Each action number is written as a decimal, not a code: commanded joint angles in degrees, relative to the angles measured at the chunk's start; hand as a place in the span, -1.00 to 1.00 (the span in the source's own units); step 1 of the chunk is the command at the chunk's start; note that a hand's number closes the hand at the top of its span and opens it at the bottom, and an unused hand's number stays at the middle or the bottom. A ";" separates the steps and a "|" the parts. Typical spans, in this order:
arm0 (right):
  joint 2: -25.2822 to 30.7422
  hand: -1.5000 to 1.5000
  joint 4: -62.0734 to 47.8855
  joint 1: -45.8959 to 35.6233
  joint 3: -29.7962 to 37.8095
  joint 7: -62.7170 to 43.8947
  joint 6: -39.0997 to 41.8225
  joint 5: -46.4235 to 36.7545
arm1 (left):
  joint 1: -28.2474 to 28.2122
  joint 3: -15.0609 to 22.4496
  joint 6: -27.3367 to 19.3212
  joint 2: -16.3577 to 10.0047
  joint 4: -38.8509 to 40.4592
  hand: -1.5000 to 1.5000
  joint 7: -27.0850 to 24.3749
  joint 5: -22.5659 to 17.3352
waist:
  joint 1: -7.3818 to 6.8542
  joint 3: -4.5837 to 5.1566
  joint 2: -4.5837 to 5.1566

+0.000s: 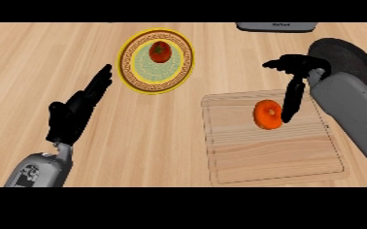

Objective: Pick the squash from the cutting board and place it in the pan

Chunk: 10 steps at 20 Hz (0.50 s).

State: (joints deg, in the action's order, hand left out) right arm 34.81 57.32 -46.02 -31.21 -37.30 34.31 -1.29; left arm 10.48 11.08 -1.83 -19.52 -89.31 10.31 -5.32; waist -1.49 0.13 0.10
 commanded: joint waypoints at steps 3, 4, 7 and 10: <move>-8.11 -1.00 -1.01 -3.44 0.41 -12.94 8.10 2.94 | -0.28 -0.39 -0.02 1.26 2.07 0.00 -2.22 2.00 | 1.29 -0.07 -0.16; -4.98 -1.00 -1.72 -4.46 3.15 -11.59 11.19 3.10 | -2.85 -0.26 0.08 1.07 -2.02 0.00 -0.24 1.80 | 1.07 -0.11 -0.20; -8.09 -1.00 1.49 -1.80 1.25 -15.62 8.13 0.02 | -3.06 -1.36 0.55 0.90 -5.21 0.00 3.06 0.77 | 1.21 -0.12 -0.29; -8.89 -1.00 -1.57 -2.93 1.55 -14.52 6.99 -3.69 | -0.21 -1.08 0.49 2.67 -1.46 0.00 2.67 2.28 | 1.23 -0.12 -0.07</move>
State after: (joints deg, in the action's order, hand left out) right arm 27.75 56.86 -48.31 -29.95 -47.45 40.17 -2.05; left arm 9.11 9.98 -1.20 -18.24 -91.70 12.07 -3.98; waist -0.40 0.03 -0.06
